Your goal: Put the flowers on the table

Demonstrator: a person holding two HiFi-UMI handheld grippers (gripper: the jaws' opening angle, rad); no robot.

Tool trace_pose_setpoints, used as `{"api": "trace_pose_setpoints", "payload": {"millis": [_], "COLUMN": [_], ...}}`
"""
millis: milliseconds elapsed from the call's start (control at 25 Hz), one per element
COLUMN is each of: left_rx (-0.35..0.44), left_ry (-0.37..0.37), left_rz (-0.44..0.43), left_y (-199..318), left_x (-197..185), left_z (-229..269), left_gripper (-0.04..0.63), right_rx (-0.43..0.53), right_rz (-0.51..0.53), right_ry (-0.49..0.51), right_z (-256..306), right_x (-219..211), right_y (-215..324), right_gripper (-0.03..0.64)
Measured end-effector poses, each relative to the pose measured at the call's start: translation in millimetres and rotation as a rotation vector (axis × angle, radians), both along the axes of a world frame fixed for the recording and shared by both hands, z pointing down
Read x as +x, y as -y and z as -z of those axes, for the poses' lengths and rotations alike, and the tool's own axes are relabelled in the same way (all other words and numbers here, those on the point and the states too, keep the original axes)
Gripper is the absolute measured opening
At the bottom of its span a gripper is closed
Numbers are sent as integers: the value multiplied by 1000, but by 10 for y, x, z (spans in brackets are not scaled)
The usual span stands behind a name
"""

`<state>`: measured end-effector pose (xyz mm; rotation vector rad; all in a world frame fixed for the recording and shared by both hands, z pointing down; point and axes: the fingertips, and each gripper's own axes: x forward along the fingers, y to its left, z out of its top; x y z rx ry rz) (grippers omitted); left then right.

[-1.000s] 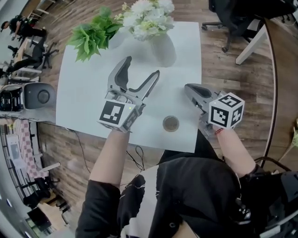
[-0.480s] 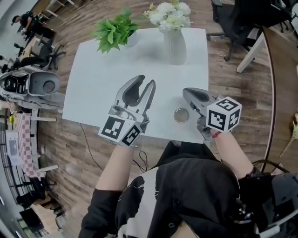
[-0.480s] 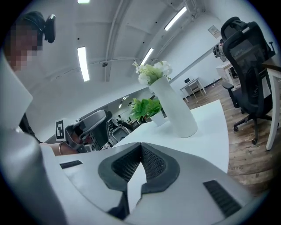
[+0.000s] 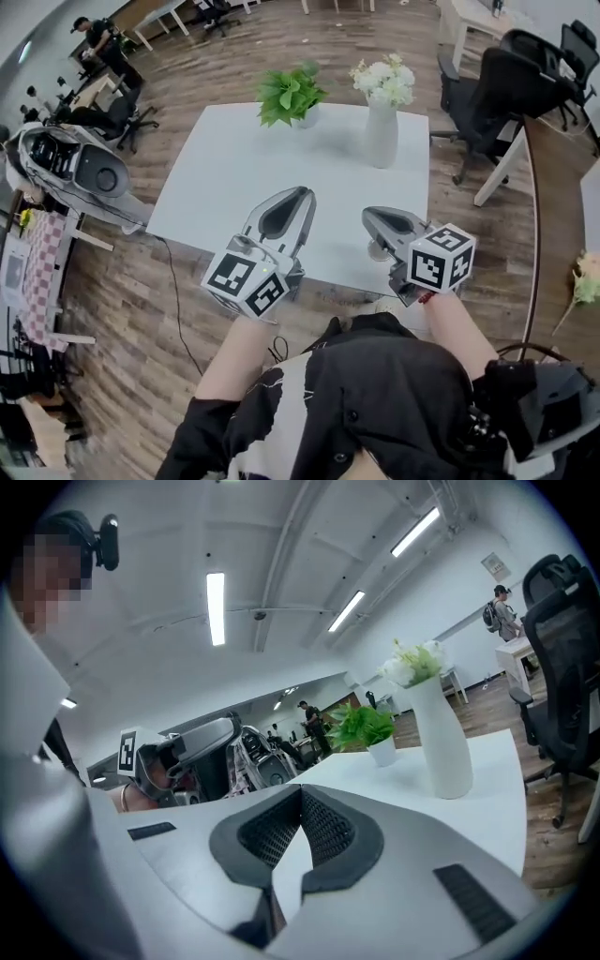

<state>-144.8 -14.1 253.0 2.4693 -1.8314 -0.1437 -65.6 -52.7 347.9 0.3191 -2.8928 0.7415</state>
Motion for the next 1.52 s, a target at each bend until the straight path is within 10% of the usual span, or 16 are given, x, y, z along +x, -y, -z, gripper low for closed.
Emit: {"api": "trace_pose_setpoints", "payload": {"millis": [640, 1520], "left_rx": [-9, -2], "left_ry": [-84, -130], "left_rz": [120, 113], "left_y": [-1488, -1669], "left_x": [-509, -662], "left_z": [10, -12], "left_gripper": [40, 40], "right_rx": [186, 211], "right_rz": [179, 181], "right_ry": [57, -10], "right_z": [664, 543], "right_x": [-846, -900], "right_y": [-1396, -1621], "right_gripper": [15, 15]}}
